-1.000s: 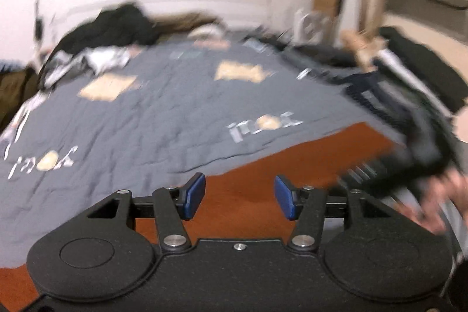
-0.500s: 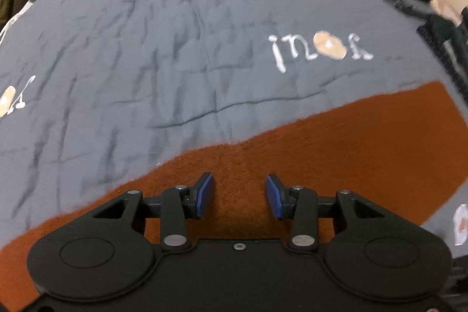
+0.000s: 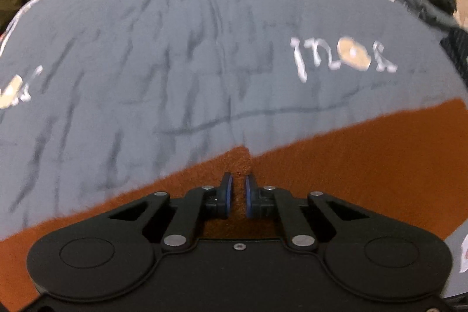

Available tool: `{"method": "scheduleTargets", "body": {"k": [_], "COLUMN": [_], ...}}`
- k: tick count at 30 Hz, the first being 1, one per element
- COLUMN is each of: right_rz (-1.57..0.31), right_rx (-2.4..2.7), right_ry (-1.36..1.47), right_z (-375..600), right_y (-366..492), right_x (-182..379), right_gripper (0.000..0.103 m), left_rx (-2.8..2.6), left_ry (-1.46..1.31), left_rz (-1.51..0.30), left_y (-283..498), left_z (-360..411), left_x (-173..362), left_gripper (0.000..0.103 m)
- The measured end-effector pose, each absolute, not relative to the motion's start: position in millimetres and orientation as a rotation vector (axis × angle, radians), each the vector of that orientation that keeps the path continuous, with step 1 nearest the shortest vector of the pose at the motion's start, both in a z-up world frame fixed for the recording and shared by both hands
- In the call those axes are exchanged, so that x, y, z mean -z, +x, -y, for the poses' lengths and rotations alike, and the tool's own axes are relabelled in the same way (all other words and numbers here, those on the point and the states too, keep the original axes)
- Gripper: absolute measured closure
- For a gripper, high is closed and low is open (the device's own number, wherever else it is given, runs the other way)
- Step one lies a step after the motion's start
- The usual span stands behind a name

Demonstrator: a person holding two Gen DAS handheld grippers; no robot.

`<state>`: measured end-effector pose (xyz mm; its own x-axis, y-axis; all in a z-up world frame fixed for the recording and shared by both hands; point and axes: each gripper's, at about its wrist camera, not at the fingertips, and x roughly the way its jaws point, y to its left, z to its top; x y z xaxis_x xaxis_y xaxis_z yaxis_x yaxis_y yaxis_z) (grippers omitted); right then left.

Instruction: Fold clothes

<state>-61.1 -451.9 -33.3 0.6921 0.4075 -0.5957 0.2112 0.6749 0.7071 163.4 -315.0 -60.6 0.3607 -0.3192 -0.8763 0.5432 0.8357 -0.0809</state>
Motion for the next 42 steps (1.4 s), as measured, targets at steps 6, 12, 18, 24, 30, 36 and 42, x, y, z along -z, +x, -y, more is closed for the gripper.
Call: {"method": "scheduleTargets", "body": {"k": [6,12,18,24,30,36,42], "right_rz": [-0.745,-0.65,-0.562,-0.517,-0.505,-0.553,-0.611], "right_rx": [-0.138,-0.074,0.089,0.286,0.409,0.429,0.4], "right_ry": [0.863,0.894,0.934,0.904,0.906,0.816,0.843], "right_z": [472,519,588,646,690,703,708], "right_y": [-77,-107,-159,-204,-230,-227,-214], "right_x": [8,-11,-7,1,18,36,63], "right_gripper": [0.1,0.1,0.1,0.101,0.101,0.097,0.086], "left_rx": [0.621,0.726,0.839,0.922,0.988,1.023,1.037], "left_ry": [0.178,0.181,0.212,0.259,0.304,0.306,0.3], "left_rz": [-0.99,-0.936,-0.931,-0.939,-0.94,-0.931,-0.921], "left_y": [154,133,107,82,61,53,51], "left_z": [334,403,496,596,663,667,654], "left_x": [14,-6,6,22,35,32,23], "left_gripper": [0.094,0.094,0.094,0.094,0.094,0.094,0.094]}}
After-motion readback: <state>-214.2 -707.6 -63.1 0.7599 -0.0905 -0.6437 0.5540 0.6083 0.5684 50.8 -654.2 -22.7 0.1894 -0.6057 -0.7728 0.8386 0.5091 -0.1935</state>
